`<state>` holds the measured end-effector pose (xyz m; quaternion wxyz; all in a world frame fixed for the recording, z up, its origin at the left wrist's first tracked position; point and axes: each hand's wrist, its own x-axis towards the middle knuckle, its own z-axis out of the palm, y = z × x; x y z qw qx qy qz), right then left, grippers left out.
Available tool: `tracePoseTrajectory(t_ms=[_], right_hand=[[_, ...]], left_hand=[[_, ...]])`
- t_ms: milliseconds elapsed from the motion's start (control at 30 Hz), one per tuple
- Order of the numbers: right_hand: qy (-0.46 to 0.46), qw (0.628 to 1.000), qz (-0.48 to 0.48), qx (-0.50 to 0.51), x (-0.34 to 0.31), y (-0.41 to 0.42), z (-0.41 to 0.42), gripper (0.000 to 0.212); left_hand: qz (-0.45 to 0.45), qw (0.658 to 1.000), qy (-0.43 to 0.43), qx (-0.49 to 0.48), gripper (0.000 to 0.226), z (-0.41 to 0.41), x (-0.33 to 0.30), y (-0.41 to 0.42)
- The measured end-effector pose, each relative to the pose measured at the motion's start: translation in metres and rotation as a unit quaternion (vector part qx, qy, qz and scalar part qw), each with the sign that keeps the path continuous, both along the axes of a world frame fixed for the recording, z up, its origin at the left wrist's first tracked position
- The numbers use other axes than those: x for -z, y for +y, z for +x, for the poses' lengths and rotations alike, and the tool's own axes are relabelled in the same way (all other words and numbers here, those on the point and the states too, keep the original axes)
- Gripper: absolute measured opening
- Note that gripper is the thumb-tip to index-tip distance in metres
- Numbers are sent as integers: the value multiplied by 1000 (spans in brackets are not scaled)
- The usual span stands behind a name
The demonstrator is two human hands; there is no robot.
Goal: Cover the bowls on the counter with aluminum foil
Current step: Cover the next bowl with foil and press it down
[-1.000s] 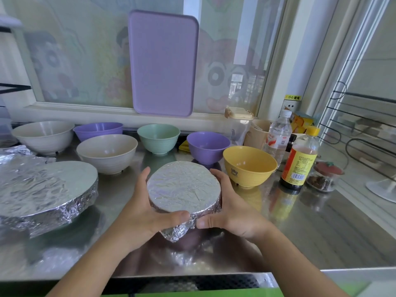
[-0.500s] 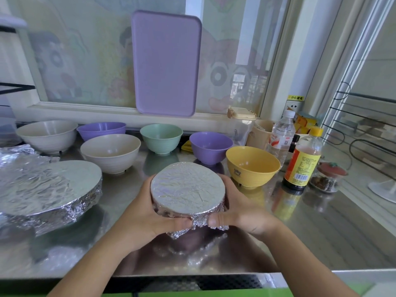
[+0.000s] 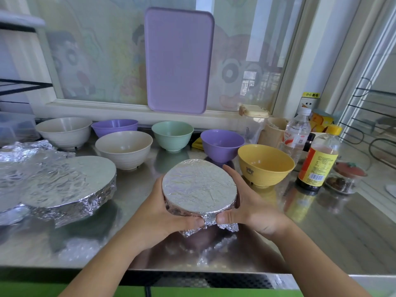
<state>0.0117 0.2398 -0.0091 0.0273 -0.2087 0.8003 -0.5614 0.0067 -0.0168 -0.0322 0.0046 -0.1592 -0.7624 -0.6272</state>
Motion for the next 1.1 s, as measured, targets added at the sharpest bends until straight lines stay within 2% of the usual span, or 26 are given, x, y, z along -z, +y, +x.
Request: tracePoseTrajectory(t_ms=[100,267,567,700,800,933,1100], right_hand=[[18,1000,-7,14,4,-2,-2,112],[19,1000,-7,6,7,-2,-3,109],[14,999,-20,22,9,-7,0,116],[9,1000,-21,4,8,-4,1,114],[7,1000,-5,-12,4,-1,-1,111],[6,1000,-1,11,9,-3,0,106],[-11,1000,3,17,7,0,3,103]], left_hand=[[-5,1000,9,-7,105,1,-2,-2],[1,1000,3,-6,107,0,0,-4],[5,1000,11,6,109,2,1,-8],[-8,1000,7,23,119,2,1,-10],[1,1000,-6,30,141,5,0,-8],[-2,1000,28,0,116,9,-1,-2],[4,1000,25,-1,112,7,-1,-4]])
